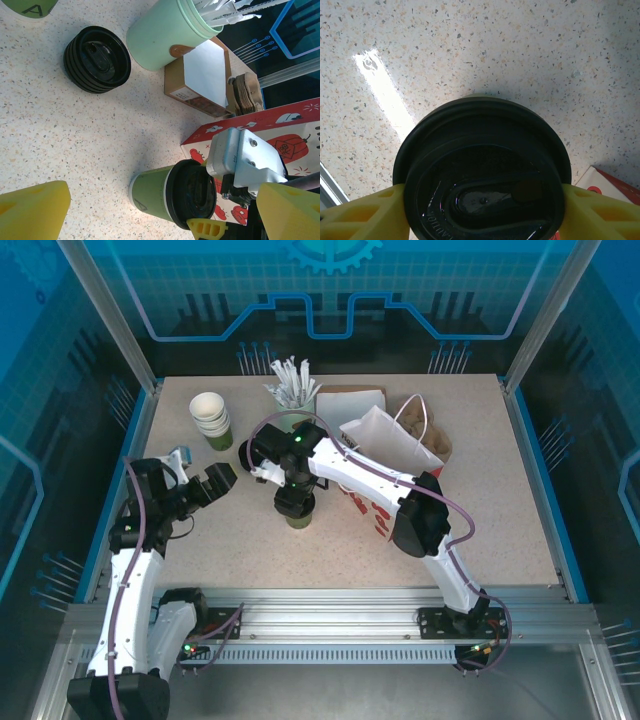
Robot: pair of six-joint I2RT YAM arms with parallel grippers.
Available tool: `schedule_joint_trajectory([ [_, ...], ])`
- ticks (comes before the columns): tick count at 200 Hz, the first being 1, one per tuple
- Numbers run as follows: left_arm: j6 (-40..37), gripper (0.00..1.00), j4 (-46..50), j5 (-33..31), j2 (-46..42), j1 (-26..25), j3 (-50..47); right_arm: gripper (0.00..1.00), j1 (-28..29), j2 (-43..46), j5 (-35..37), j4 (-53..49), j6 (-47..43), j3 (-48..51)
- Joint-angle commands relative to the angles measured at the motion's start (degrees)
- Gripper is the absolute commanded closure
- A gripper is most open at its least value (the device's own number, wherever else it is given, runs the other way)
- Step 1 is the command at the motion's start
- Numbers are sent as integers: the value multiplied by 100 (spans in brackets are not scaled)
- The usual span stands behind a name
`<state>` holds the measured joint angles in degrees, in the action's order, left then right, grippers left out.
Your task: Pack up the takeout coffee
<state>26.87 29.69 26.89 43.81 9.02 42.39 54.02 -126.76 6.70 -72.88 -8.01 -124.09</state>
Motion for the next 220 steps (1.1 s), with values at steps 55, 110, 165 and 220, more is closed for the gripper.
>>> schedule_joint_trajectory([
  [55,-24,3,-129,206,-22,57,52,33,100,-12,80,-155,-51,-79],
  [110,175,5,-224,149,-37,52,20,39,91,333,-58,-151,-52,-106],
  [165,714,6,-571,-70,-337,48,73,42,93,966,-451,-153,-69,-304],
  [220,934,8,-784,-475,-349,-62,579,45,-20,1524,-846,-205,-88,-1188],
])
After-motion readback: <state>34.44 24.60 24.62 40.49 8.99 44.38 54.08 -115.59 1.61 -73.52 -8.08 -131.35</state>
